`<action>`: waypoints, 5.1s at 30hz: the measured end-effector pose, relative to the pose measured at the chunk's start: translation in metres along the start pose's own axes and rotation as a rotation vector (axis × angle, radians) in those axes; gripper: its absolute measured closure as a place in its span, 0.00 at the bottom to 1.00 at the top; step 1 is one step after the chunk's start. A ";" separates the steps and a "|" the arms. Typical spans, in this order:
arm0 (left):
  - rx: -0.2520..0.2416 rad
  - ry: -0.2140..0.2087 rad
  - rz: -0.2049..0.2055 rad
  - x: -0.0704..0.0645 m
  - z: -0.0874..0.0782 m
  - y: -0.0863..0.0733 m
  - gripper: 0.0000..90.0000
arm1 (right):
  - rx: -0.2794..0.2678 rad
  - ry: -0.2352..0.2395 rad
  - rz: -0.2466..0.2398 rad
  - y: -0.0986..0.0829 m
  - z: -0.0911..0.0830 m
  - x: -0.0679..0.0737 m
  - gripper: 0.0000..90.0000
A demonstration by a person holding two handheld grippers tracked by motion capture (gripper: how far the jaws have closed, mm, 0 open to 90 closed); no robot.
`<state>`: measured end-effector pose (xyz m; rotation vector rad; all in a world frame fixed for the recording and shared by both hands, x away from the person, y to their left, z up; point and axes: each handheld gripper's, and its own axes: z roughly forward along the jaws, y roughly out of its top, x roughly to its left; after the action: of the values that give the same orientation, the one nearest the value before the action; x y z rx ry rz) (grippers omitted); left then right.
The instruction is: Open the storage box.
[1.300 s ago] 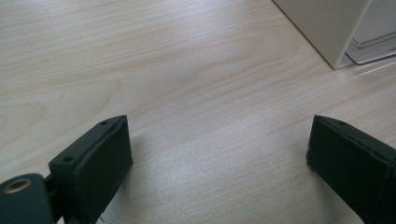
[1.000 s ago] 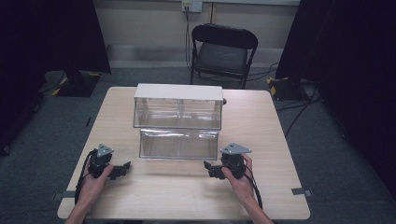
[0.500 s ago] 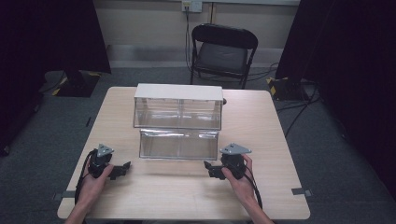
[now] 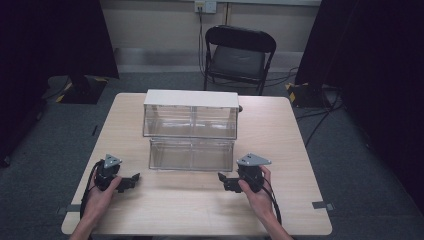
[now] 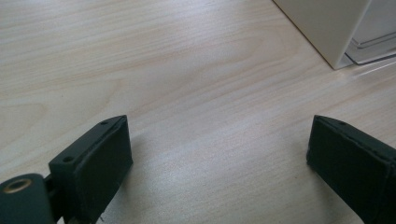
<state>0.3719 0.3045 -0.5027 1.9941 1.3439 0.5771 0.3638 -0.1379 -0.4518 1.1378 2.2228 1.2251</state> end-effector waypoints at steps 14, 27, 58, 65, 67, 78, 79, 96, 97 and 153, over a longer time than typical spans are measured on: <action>0.000 0.000 0.000 0.000 0.000 0.000 0.07 | -0.024 0.006 -0.002 0.005 -0.005 0.002 0.15; 0.001 0.001 0.001 0.000 0.000 0.000 0.07 | -0.039 0.021 0.009 0.007 -0.008 0.002 0.15; 0.001 0.000 0.001 0.000 0.000 0.000 0.07 | -0.044 0.057 0.016 0.017 -0.011 0.001 0.15; 0.001 0.000 0.002 0.000 0.000 0.000 0.07 | -0.041 0.059 0.015 0.018 -0.011 0.001 0.15; 0.001 0.000 0.001 0.000 0.000 0.000 0.07 | -0.043 0.060 0.018 0.018 -0.011 0.002 0.15; 0.000 0.000 0.001 0.000 0.000 0.000 0.07 | -0.051 0.050 0.022 0.019 -0.012 0.003 0.15; 0.001 0.000 0.001 0.000 0.000 0.000 0.07 | -0.053 0.051 0.021 0.019 -0.012 0.003 0.15; 0.000 0.000 0.001 0.000 0.000 0.000 0.07 | -0.065 0.025 0.031 0.022 -0.015 0.002 0.16; 0.000 0.000 0.001 0.000 0.000 0.000 0.07 | -0.067 0.026 0.033 0.022 -0.015 0.001 0.16; -0.001 -0.005 -0.007 0.000 0.001 0.000 0.06 | -0.077 0.058 0.044 0.037 -0.007 0.003 0.16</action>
<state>0.3728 0.3043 -0.5032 1.9880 1.3467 0.5698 0.3753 -0.1278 -0.4172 1.1411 2.1819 1.3658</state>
